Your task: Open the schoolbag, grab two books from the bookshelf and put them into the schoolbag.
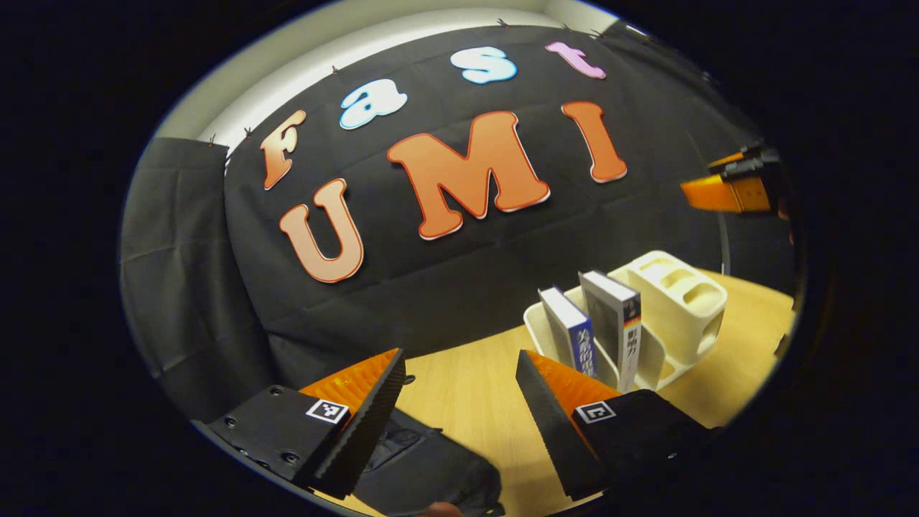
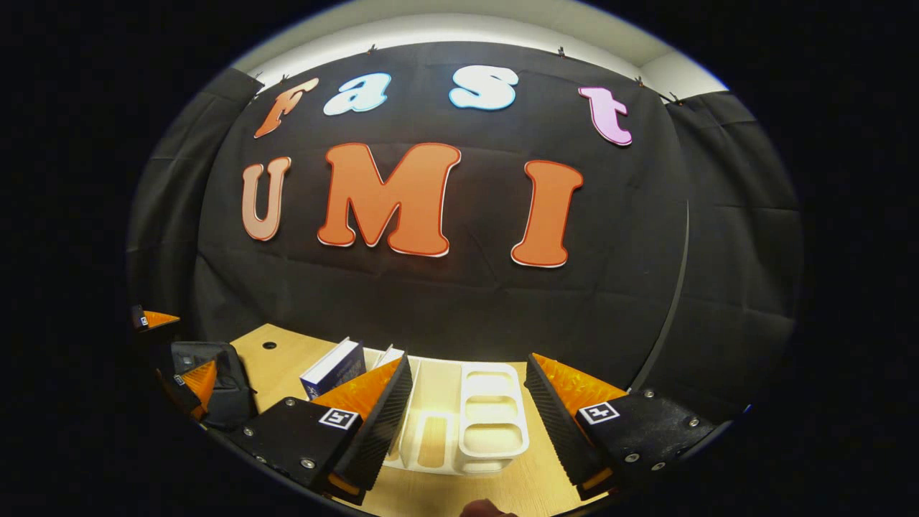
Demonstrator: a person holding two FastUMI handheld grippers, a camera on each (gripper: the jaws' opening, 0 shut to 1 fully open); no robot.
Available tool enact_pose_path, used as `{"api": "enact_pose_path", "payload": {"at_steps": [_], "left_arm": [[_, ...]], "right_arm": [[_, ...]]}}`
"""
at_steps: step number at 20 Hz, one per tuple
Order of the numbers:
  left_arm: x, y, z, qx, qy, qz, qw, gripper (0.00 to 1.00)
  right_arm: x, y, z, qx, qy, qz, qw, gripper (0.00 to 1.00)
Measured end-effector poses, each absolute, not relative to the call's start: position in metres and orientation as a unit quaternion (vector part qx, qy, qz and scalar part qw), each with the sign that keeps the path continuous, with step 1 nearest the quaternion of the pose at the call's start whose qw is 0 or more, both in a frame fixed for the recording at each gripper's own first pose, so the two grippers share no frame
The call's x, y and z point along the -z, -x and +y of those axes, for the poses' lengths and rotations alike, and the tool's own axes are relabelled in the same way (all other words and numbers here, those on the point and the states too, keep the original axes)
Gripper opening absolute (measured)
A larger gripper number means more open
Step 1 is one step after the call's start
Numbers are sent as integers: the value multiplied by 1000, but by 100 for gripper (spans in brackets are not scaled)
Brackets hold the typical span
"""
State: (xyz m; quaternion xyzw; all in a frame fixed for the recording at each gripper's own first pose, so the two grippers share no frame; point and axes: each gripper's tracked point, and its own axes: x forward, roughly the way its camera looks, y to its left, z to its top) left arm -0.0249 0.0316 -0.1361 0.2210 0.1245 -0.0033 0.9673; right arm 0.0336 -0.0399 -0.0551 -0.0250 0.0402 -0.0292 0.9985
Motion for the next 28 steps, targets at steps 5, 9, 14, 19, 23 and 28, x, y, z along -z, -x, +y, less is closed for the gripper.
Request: {"api": "enact_pose_path", "payload": {"at_steps": [5, 9, 14, 19, 23, 28], "left_arm": [[195, 51, 52, 3, -320, 172, 931, 98], [247, 75, 70, 1, -344, 234, 909, 98], [288, 91, 103, -15, -386, 282, 878, 98], [321, 102, 120, -3, -419, 316, 851, 98], [336, 112, 139, -23, -438, 341, 831, 97], [340, 98, 156, -64, -463, 340, 816, 97]], "right_arm": [[82, -50, -50, 25, 25, 64, 997, 95], [95, -59, -54, 22, 23, 73, 997, 95], [106, -57, -52, 15, 22, 84, 996, 95], [106, -56, -53, 11, 25, 84, 996, 95], [103, -54, -60, 15, 23, 80, 996, 95], [101, -52, -70, 19, 17, 78, 997, 95]]}}
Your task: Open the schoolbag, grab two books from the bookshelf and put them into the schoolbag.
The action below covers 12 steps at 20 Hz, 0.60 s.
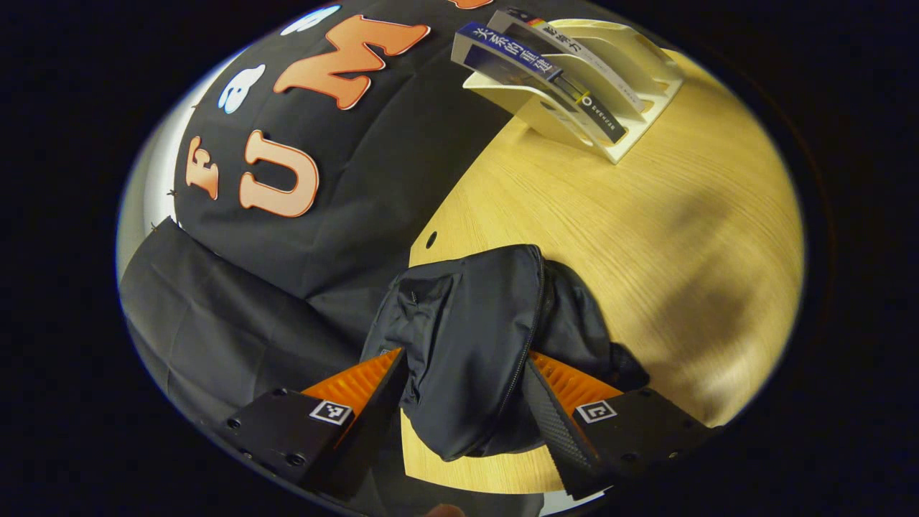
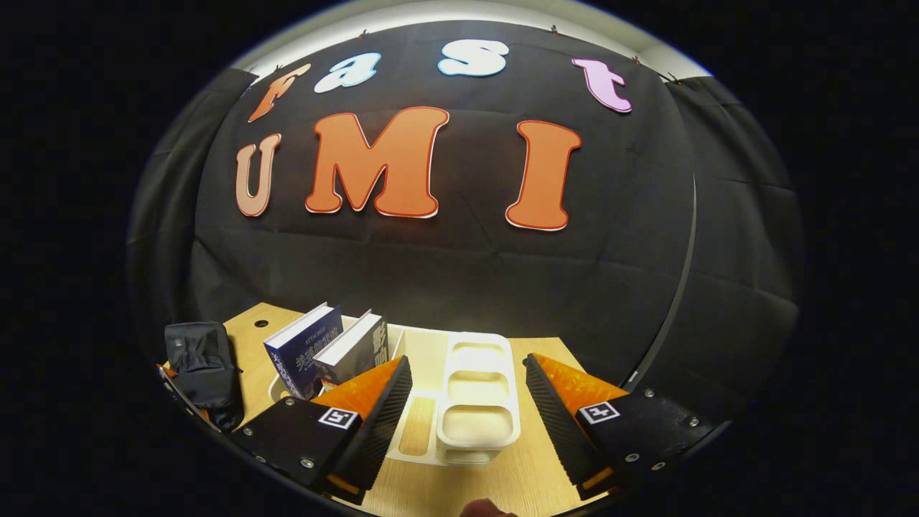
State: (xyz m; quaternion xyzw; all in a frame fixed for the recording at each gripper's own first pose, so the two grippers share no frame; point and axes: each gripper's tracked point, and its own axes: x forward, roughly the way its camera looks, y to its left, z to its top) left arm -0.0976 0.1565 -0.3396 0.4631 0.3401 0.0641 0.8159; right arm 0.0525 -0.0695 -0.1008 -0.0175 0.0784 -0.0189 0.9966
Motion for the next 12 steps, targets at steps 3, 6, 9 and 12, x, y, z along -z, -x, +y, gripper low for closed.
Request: {"api": "enact_pose_path", "payload": {"at_steps": [3, 6, 9, 12], "left_arm": [[322, 83, 159, -84, -498, 312, 805, 95], [336, 72, 167, -77, -497, 332, 798, 94], [339, 69, 174, -67, -477, 358, 800, 82], [336, 63, 174, -37, -444, 371, 815, 66]], "right_arm": [[95, -51, -73, 19, 19, 72, 997, 95], [95, -49, -72, 13, 12, 75, 997, 95], [87, -46, -66, 4, 14, 70, 997, 95], [76, -43, -56, 2, 24, 65, 998, 95]]}}
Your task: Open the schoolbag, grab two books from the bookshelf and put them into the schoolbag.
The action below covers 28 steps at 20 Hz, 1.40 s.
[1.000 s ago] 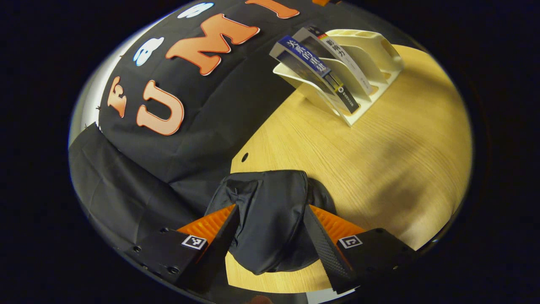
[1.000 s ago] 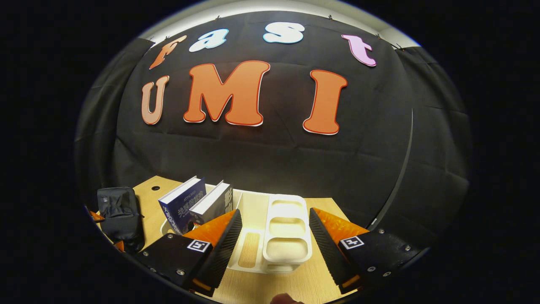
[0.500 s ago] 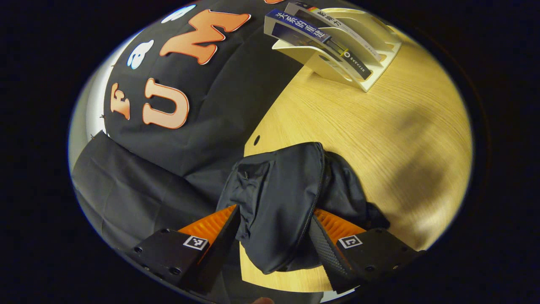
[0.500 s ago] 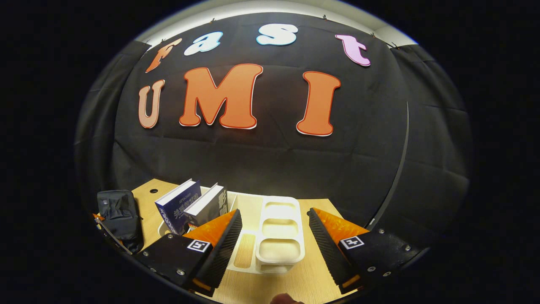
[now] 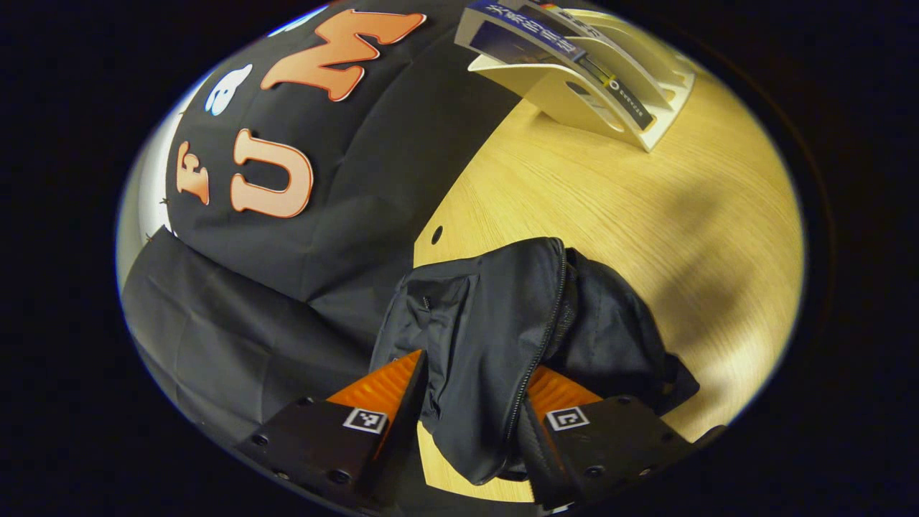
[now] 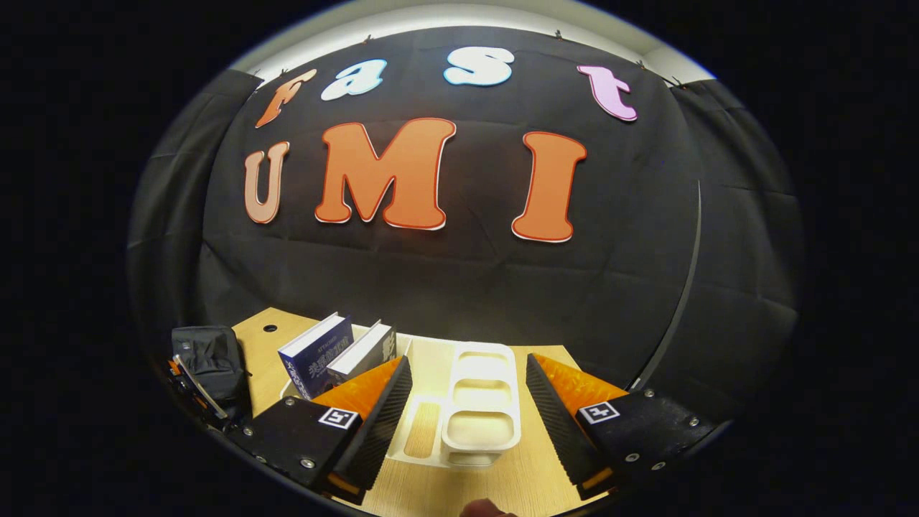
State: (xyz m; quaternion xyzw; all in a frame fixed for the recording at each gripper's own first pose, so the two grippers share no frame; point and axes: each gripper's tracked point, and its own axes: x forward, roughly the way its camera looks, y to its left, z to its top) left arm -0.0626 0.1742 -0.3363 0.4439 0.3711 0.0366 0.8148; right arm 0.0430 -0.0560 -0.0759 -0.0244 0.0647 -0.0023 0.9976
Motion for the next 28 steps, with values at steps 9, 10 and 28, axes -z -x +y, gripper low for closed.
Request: {"api": "enact_pose_path", "payload": {"at_steps": [9, 10, 28], "left_arm": [[326, 65, 171, 133, -335, 444, 820, 8], [321, 63, 173, 144, -322, 449, 821, 8], [221, 5, 238, 277, -242, 488, 792, 6]], "right_arm": [[58, -56, 8, 31, 44, 84, 995, 95], [56, -58, 17, 31, 44, 89, 995, 95], [92, -130, 126, -5, 118, 303, 946, 98]]}}
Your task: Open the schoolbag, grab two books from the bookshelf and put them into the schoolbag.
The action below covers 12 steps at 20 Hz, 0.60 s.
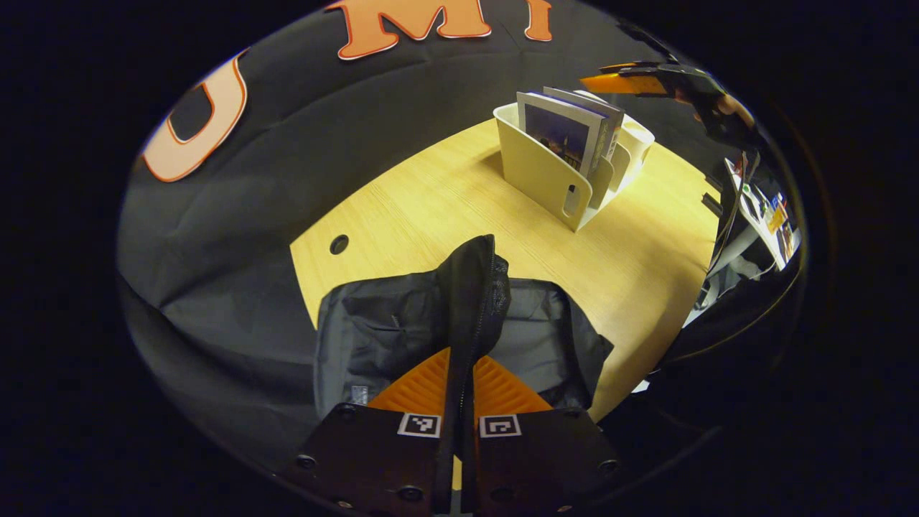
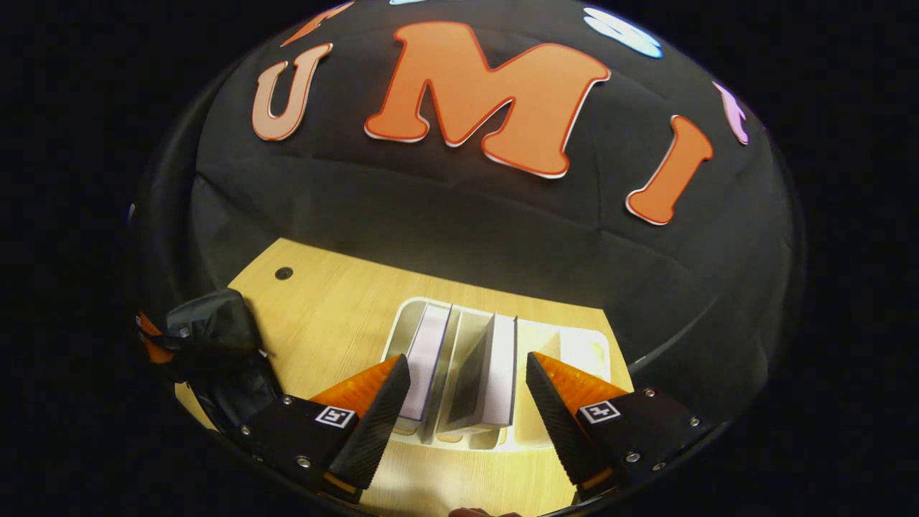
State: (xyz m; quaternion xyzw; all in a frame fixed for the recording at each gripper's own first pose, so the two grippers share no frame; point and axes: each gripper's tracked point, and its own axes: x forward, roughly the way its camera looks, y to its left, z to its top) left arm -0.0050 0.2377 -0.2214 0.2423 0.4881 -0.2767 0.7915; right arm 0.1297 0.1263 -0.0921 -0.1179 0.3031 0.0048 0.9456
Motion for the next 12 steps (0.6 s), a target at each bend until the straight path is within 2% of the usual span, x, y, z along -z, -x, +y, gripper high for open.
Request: {"api": "enact_pose_path", "payload": {"at_steps": [7, 12], "left_arm": [[207, -3, 238, 309, -246, 503, 768, 6], [206, -8, 242, 315, -251, 508, 761, 4]], "right_arm": [[120, -154, 143, -24, 143, 398, 906, 99], [152, -162, 165, -50, 93, 480, 871, 99]]}}
